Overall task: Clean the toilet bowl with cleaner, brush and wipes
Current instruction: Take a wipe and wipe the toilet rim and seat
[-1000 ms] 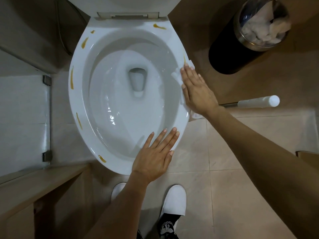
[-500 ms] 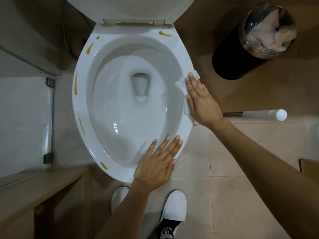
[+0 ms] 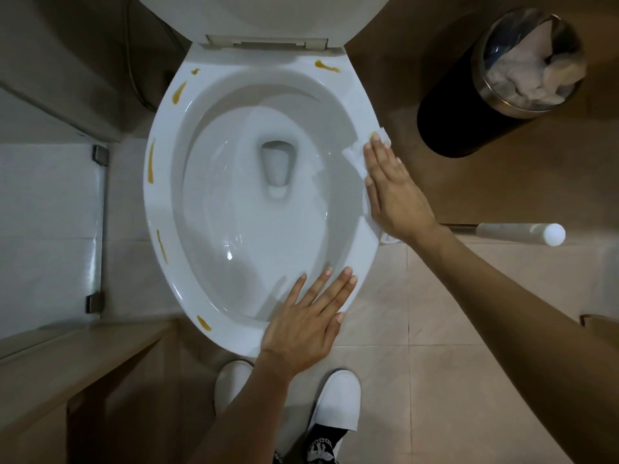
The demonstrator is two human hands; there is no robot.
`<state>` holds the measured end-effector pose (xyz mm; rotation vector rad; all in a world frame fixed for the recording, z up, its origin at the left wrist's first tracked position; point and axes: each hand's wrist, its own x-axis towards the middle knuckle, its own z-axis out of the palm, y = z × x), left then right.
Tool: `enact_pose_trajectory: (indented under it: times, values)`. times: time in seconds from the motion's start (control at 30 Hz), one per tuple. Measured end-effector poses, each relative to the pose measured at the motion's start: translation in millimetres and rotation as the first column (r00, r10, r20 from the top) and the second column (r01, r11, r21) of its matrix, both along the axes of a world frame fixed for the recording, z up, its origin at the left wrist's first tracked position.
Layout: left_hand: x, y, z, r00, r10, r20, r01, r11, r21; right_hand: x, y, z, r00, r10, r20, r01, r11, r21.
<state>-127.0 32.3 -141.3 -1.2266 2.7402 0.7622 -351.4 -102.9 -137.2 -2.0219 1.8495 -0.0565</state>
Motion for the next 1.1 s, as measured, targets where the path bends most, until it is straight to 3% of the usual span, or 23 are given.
enact_pose_trajectory:
  times: [0.43,0.67,0.93,1.1]
  values:
    - [0,-1,-1,1.000,-0.004,0.012,0.004,1.000,0.020,9,-78,2,0.999,-0.035,-0.009,0.034,0.998,-0.050]
    - [0,-1,0,1.000,0.002,0.005,-0.002,0.999,0.040,12,-46,-2,0.995,-0.090,0.045,0.094,0.992,-0.086]
    - [0,-1,3,1.000,0.014,-0.003,-0.014,0.997,0.074,12,-81,1,0.994,0.094,-0.053,-0.097,0.993,-0.064]
    - [0,-2,3,1.000,0.025,-0.011,-0.024,0.995,0.092,23,-108,3,0.986,0.122,-0.111,-0.129,0.989,-0.066]
